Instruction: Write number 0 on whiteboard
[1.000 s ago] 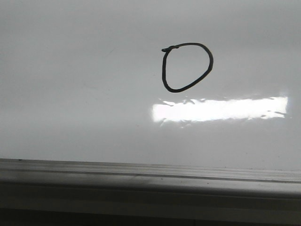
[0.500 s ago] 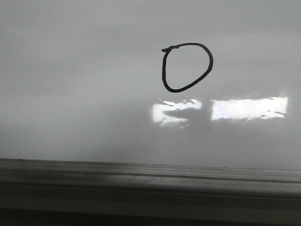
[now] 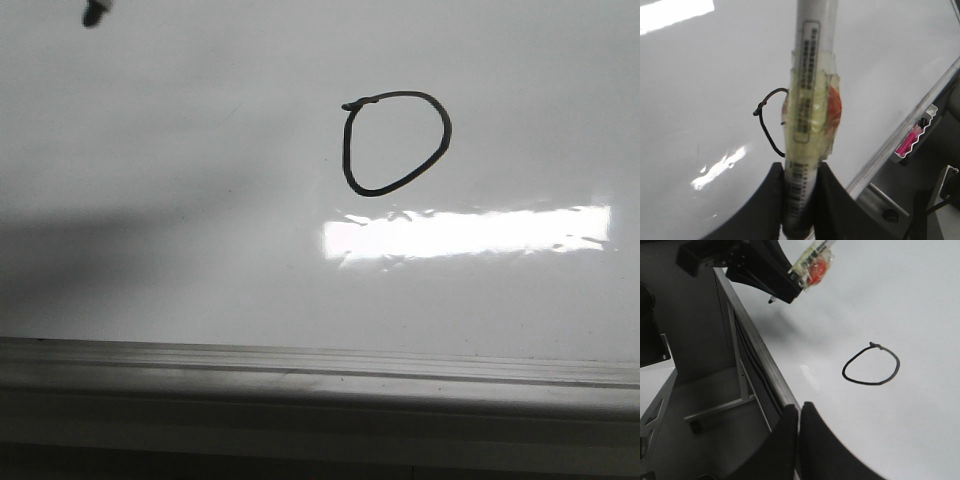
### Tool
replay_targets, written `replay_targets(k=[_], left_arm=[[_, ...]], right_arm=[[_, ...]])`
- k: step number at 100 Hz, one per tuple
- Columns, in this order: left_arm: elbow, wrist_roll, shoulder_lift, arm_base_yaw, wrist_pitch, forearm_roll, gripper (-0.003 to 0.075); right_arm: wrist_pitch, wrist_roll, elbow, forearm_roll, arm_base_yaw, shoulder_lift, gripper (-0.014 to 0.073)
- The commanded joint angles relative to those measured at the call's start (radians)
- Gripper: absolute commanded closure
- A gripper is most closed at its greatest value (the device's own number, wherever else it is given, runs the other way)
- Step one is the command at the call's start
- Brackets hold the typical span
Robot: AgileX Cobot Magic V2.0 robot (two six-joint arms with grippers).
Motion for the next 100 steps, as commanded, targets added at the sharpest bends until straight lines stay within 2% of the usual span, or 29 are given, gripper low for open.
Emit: replay_targets(k=[1, 14, 37, 100], left_arm=[[-0.024, -0.057, 0.042, 0.002, -0.104, -0.021, 0.0740], [-0.024, -0.101, 0.104, 0.033, -0.162, -0.020, 0.0740], [-0.024, -0.117, 0.173, 0.118, -0.159, -0.020, 0.0740], [-0.024, -0.117, 0.221, 0.120, -0.164, -0.020, 0.0739]], right_arm=[[-0.060, 0.027, 0.013, 0.018, -0.008, -0.044, 0.0651], [-0.053, 0.050, 0.030, 0.018, -0.008, -0.085, 0.0651], [-0.047, 0.049, 0.034, 0.018, -0.009, -0.095, 0.0651], [-0.062, 0.049, 0.062, 0.019, -0.009, -0.095, 0.0651]])
